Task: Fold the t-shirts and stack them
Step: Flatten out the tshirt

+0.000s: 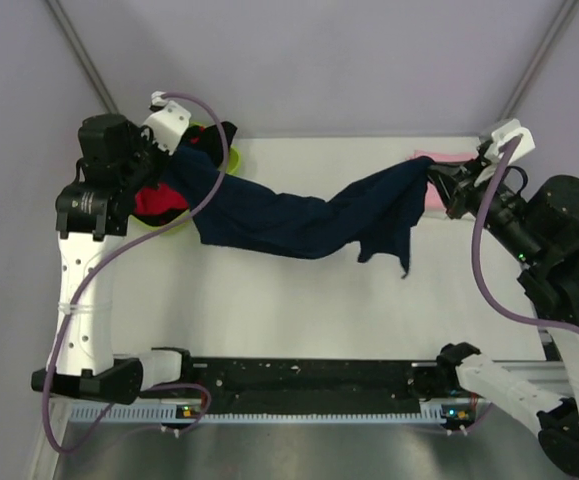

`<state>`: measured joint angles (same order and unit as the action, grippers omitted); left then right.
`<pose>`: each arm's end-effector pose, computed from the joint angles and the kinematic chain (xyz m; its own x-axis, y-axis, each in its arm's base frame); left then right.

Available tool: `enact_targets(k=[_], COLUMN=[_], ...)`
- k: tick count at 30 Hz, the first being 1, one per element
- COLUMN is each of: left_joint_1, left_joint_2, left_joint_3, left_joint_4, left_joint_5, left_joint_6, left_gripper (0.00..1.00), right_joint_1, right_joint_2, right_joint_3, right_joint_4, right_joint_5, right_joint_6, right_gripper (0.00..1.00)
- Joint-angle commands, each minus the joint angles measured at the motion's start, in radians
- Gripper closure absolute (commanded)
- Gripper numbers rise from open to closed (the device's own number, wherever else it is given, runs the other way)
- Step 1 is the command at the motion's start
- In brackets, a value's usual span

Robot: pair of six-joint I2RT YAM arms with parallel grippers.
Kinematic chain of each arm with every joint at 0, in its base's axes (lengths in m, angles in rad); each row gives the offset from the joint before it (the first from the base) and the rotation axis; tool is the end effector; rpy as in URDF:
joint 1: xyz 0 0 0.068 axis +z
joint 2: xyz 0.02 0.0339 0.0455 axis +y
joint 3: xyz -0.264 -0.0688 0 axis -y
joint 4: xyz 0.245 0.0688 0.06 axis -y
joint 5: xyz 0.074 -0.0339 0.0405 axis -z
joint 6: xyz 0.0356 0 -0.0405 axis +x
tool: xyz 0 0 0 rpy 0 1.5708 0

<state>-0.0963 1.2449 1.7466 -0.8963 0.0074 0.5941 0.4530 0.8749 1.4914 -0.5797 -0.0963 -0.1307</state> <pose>0.2216 -0.0217 0.4919 -0.2595 0.5874 -0.7666 0.2995 0.8036 0.5144 0.1112 0.0579 0.5108 0.1008 -0.0952 -0.9903 -0.5133 0.8477 -0.1337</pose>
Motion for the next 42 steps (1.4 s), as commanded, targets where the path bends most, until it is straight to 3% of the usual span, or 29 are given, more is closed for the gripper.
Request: enact_targets(k=[1, 4, 9, 11, 12, 14, 15, 16, 17, 19, 23, 25, 27, 29, 35, 42], left_joint_1=[0.015, 0.017, -0.016, -0.064, -0.086, -0.121, -0.135, -0.143, -0.148, -0.155, -0.186, -0.201, -0.210, -0.214, -0.217, -0.243], left_joint_2=[0.036, 0.050, 0.137, 0.244, 0.304, 0.402, 0.441, 0.465, 0.473, 0.452, 0.309, 0.231, 0.167, 0.127, 0.139, 0.246], left_joint_3=[0.054, 0.062, -0.035, -0.024, -0.007, 0.031, 0.051, 0.071, 0.079, 0.048, -0.169, -0.331, -0.508, -0.645, -0.864, -0.923], left_joint_4=[-0.052, -0.006, 0.135, 0.161, 0.168, 0.186, 0.189, 0.186, 0.181, 0.181, 0.197, 0.200, 0.198, 0.195, 0.347, 0.456], left_joint_5=[-0.099, -0.098, 0.066, 0.043, 0.008, -0.084, -0.122, -0.145, -0.139, -0.087, 0.052, 0.116, 0.160, 0.174, 0.172, 0.212], left_joint_6=[0.026, 0.032, 0.039, 0.024, 0.018, 0.010, 0.009, 0.004, 0.006, 0.009, 0.096, 0.188, 0.289, 0.373, 0.440, 0.472], left_gripper=[1.00, 1.00, 1.00, 0.74, 0.57, 0.35, 0.32, 0.29, 0.28, 0.27, 0.27, 0.36, 0.52, 0.54, 0.32, 0.27], right_joint_1=[-0.007, -0.007, -0.020, -0.069, -0.107, -0.158, -0.166, -0.174, -0.180, -0.197, -0.211, -0.211, -0.212, -0.214, -0.327, -0.378], right_joint_2=[-0.037, -0.034, 0.090, 0.191, 0.234, 0.346, 0.395, 0.454, 0.507, 0.616, 0.720, 0.688, 0.644, 0.595, 0.607, 0.777], right_joint_3=[-0.014, -0.025, -0.026, -0.023, -0.020, -0.013, -0.007, -0.002, 0.009, 0.050, 0.086, 0.006, -0.096, -0.211, -0.367, -0.405], right_joint_4=[-0.002, -0.002, 0.004, 0.021, 0.024, 0.030, 0.030, 0.032, 0.029, -0.017, -0.134, -0.134, -0.141, -0.151, -0.141, -0.085], right_joint_5=[0.118, 0.138, 0.138, 0.100, 0.034, -0.038, -0.051, -0.037, 0.002, 0.142, 0.296, 0.264, 0.224, 0.196, 0.119, 0.153], right_joint_6=[-0.033, -0.052, -0.093, -0.095, -0.086, -0.061, -0.064, -0.067, -0.058, -0.012, 0.037, 0.055, 0.085, 0.104, 0.167, 0.154], right_gripper=[1.00, 1.00, 1.00, 1.00, 1.00, 0.98, 0.86, 0.66, 0.50, 0.38, 0.34, 0.34, 0.36, 0.37, 0.36, 0.35])
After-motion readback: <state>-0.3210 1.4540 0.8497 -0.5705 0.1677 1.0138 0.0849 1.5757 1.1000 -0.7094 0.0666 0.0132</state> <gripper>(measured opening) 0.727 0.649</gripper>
